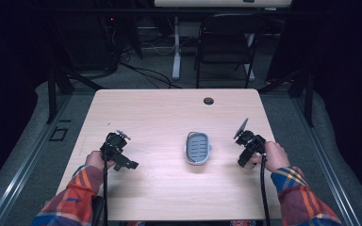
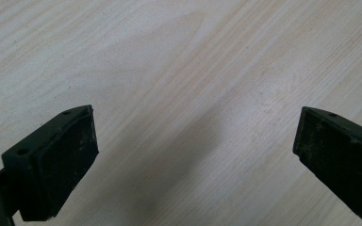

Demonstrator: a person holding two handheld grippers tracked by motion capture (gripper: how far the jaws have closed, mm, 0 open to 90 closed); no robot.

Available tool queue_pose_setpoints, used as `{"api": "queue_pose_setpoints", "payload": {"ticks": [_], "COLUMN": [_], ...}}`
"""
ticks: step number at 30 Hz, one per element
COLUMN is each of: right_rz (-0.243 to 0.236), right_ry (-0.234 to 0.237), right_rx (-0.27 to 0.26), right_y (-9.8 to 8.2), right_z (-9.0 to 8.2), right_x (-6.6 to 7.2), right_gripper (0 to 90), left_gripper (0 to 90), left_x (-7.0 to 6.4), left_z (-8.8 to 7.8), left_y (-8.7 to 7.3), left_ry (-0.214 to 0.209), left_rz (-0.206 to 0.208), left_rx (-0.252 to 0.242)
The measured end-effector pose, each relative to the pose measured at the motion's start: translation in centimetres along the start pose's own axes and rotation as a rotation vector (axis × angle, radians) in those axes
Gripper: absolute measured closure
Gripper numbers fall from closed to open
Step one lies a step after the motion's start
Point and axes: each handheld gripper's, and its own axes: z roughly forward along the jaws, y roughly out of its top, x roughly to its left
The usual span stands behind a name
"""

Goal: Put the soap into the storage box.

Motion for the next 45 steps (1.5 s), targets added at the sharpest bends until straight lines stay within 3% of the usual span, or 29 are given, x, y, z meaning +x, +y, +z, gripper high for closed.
{"api": "queue_pose_setpoints", "payload": {"ticks": [2,8,11,18,20,28,29,30,34,35,40,41,44,45], "right_rz": [-0.004,0.011,-0.005,0.023,0.002,0.012,0.041,0.014,0.024,-0.004,-0.006,0.011,0.000,0.009], "right_ry": [-0.011,-0.004,-0.012,0.001,0.000,0.001,0.016,0.009,0.011,-0.001,0.002,0.005,0.002,0.004], "right_rx": [0.025,0.020,0.053,0.031,0.063,0.037,0.007,0.036,0.024,0.044,0.049,0.024,0.044,0.021], "right_y": [0.2,0.4,0.6,0.5,0.6,0.5,0.4,0.5,0.4,0.4,0.3,0.1,0.2,0.2], "right_z": [0.1,0.4,0.3,0.6,0.4,0.1,0.0,-0.3,-0.3,-0.6,-0.8,-0.7,-1.0,-1.1], "right_x": [0.0,0.1,0.0,0.0,-0.2,-0.1,0.0,-0.2,0.0,-0.1,0.1,0.3,0.2,0.2], "right_gripper": [15.2,23.3,23.6,24.0,24.1,24.2,24.2,24.2,24.3,24.3,24.3,24.3,24.3,24.3], "left_gripper": [0.2,0.2,0.2,0.3,0.3,0.3,0.3,0.3,0.4,0.4,0.5,0.5,0.5,0.5], "left_x": [0.0,0.0,0.0,0.0,0.0,0.0,0.0,0.0,0.0,0.0,0.0,0.0,0.0,0.0], "left_z": [0.0,0.1,0.1,0.1,0.1,0.1,0.1,0.1,0.1,0.1,0.0,0.0,0.0,0.0], "left_y": [0.0,0.0,0.1,0.0,0.0,0.0,0.0,0.0,0.0,0.0,0.0,0.0,0.0,0.0], "left_ry": [0.000,-0.006,-0.004,-0.006,-0.003,-0.004,-0.004,-0.004,-0.002,-0.001,0.001,0.000,0.000,-0.001], "left_rz": [0.000,-0.004,-0.001,-0.008,-0.001,-0.002,-0.005,-0.005,-0.003,-0.003,-0.004,-0.004,-0.004,-0.004], "left_rx": [-0.001,-0.002,0.001,-0.002,0.000,0.000,-0.002,-0.001,0.002,0.001,0.001,0.001,0.001,0.001]}}
